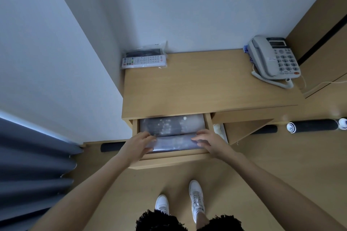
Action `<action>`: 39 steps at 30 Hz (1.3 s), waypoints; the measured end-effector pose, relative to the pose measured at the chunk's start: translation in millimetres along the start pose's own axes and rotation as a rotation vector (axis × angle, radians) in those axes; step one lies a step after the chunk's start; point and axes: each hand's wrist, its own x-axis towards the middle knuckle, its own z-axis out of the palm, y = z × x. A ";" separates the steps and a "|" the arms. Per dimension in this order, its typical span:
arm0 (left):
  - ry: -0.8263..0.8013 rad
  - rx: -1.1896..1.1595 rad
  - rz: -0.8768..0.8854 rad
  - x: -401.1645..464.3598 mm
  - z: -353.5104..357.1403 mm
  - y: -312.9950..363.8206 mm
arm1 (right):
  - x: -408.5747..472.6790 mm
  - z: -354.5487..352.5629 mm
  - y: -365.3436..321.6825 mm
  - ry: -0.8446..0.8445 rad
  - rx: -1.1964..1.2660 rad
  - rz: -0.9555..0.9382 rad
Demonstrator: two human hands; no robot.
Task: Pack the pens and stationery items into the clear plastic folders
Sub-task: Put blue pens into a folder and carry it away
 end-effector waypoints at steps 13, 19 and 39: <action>-0.100 -0.051 -0.249 3.8 6.3 5.8 | 15.7 4.6 -6.6 -0.091 -0.222 0.054; -0.045 0.007 -0.171 3.3 -2.4 9.4 | 11.1 -4.3 -4.7 -0.056 -0.197 0.084; -0.205 0.113 -0.175 13.3 3.2 11.9 | 25.6 -4.1 -13.4 -0.297 -0.516 -0.035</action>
